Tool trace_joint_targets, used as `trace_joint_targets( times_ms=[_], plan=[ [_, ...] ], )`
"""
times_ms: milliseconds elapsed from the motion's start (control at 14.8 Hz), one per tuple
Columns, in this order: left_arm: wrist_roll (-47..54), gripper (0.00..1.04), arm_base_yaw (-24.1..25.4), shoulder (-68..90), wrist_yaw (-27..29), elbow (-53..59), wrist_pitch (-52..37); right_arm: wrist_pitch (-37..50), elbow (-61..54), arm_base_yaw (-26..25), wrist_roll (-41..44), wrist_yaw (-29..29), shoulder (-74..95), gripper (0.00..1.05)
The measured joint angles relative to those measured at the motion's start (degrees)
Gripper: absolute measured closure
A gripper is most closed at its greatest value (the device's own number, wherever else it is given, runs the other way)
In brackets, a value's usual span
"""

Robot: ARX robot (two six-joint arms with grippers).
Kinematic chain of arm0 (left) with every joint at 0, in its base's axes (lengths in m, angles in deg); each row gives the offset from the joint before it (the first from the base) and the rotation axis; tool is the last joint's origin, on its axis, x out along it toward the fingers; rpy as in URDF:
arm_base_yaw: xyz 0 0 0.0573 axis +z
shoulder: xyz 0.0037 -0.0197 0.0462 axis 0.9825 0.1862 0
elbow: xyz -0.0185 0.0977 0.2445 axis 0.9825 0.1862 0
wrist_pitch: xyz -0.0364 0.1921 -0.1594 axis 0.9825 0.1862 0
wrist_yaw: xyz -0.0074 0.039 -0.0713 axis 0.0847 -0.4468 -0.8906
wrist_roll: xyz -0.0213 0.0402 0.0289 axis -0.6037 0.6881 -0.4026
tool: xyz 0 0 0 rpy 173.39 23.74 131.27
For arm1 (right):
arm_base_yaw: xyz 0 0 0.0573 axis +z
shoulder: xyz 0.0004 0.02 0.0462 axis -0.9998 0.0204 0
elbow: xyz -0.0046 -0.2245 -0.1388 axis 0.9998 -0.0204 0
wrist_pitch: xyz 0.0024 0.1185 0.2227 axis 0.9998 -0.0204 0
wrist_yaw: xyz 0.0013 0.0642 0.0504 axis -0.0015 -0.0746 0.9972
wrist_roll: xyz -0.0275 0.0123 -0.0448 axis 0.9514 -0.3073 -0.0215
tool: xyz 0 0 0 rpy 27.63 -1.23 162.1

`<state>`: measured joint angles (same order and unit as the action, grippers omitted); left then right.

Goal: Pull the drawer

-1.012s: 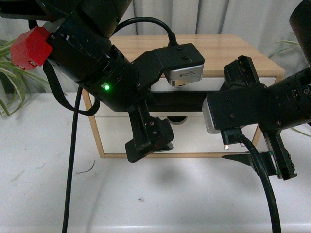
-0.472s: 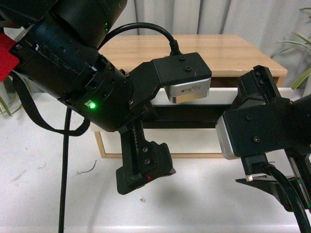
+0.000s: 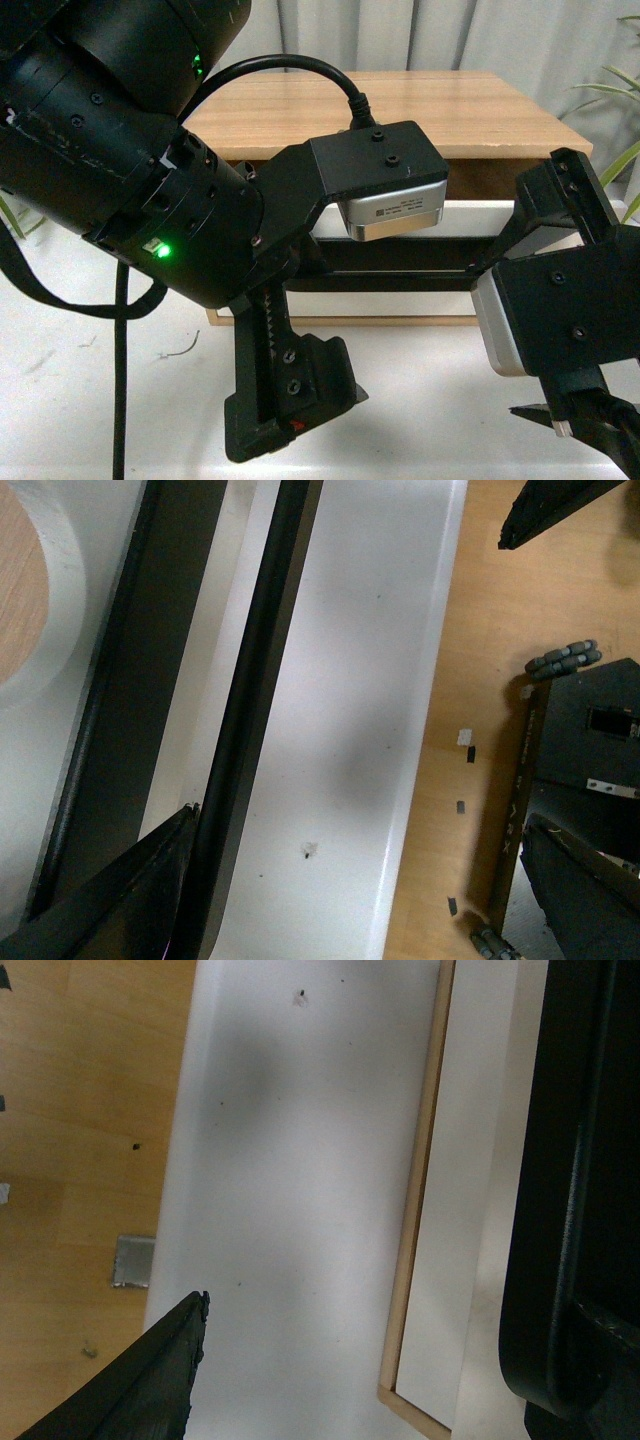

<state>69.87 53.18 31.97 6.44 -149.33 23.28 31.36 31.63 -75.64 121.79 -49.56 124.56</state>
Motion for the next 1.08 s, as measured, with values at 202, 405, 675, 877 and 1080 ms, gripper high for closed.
trace_joint_targets(
  times_ms=[202,405,675,877,1080],
  plan=[
    [-0.9,0.07,-0.8,-3.4,-0.7,3.8,0.1,-2.2,-3.4,0.9,-0.3,0.4,-4.2,0.06],
    [-2.3,0.07,-1.0,-4.8,-1.3,4.6,0.4,-1.7,-4.2,1.1,-1.3,1.3,-5.3,0.06],
    [-5.3,0.07,0.8,-8.2,-4.4,3.1,0.4,-3.5,-2.9,0.7,-4.9,3.9,-8.6,0.06],
    [-11.4,0.07,2.5,-14.6,-10.3,2.0,-2.6,-6.4,1.2,-0.6,-8.3,8.0,-13.3,0.06],
    [-19.9,0.07,8.3,-18.4,-10.9,2.2,-13.3,5.1,2.7,-3.3,-17.9,7.1,-13.6,0.06]
  ],
)
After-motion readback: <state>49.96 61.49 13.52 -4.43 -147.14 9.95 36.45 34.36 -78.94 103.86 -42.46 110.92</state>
